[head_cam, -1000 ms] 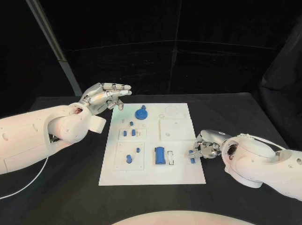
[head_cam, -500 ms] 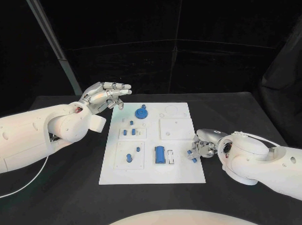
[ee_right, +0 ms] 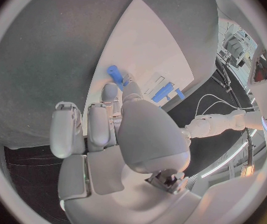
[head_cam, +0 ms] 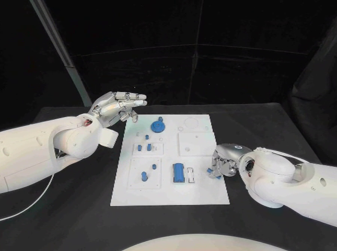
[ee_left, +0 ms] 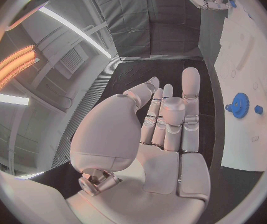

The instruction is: Assemble the parts on the task board

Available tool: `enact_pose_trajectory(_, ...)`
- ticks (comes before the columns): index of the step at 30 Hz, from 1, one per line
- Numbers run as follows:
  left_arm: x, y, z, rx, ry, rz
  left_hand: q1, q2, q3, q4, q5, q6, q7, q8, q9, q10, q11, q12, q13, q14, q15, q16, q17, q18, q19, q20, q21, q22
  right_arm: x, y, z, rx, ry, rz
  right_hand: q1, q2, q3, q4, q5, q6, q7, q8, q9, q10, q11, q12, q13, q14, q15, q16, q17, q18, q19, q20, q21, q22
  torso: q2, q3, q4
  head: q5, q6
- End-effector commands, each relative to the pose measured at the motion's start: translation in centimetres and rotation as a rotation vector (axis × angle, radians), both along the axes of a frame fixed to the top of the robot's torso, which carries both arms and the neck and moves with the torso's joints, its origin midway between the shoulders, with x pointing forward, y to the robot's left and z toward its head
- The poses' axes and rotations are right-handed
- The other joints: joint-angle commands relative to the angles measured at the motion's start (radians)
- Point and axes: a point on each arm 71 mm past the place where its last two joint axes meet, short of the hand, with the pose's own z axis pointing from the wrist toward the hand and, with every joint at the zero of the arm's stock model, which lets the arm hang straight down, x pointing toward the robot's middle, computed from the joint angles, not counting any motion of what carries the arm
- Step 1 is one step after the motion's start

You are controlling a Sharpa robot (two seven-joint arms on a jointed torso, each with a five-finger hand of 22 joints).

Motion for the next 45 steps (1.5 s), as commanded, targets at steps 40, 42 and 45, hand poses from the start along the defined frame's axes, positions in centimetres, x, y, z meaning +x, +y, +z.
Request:
enact_pose_trajectory(40, -0.1, -0.3, 0.1, -0.005, -0.002, -0.021, 0.003, 0.003, -0.004, 0.001, 0.000, -0.004, 0.002, -0.005, 0.000, -0.004, 0.001, 0.006, 0.000, -0.007, 0.003, -0.001, 0.000, 0.015, -0.008, -0.001, -0.007, -0.001, -0.9, 3.0, -0.4, 0.337, 0.177, -0.163, -0.088, 0.005, 0.057, 0.087, 0.132, 0.056, -0.020, -0.036, -0.003, 0.040, -0.012, 0.022, 0.029, 0.052, -0.016, 0.027, 0.035, -0.010, 0.024, -0.010, 0.021, 0.043, 0.001, -0.0003, 0.0012, 0.007, -0.008)
enact_pose_trajectory(42, -0.1, -0.3, 0.1, -0.005, -0.001, -0.021, 0.003, 0.003, -0.004, 0.001, 0.000, -0.004, 0.002, -0.005, 0.000, -0.004, 0.001, 0.006, 0.000, -0.007, 0.003, -0.001, 0.000, 0.015, -0.008, -0.001, -0.007, -0.001, -0.9, 3.2, -0.4, 0.335, 0.174, -0.159, -0.092, 0.005, 0.059, 0.090, 0.130, 0.060, -0.021, -0.037, -0.002, 0.043, -0.012, 0.025, 0.033, 0.053, -0.017, 0.028, 0.037, -0.011, 0.025, -0.010, 0.022, 0.045, 0.001, 0.0000, 0.0013, 0.008, -0.009)
enact_pose_trajectory(45, -0.1, -0.3, 0.1, -0.005, -0.001, -0.021, 0.003, 0.003, -0.004, 0.001, 0.000, -0.004, 0.002, -0.005, 0.000, -0.004, 0.001, 0.006, 0.000, -0.007, 0.003, -0.001, 0.000, 0.015, -0.008, -0.001, -0.007, -0.001, -0.9, 3.4, -0.4, 0.330, 0.168, -0.151, -0.104, 0.003, 0.060, 0.101, 0.124, 0.068, -0.023, -0.038, -0.002, 0.050, -0.014, 0.032, 0.041, 0.053, -0.018, 0.030, 0.040, -0.011, 0.027, -0.012, 0.024, 0.048, 0.001, 0.0003, 0.0009, 0.008, -0.009)
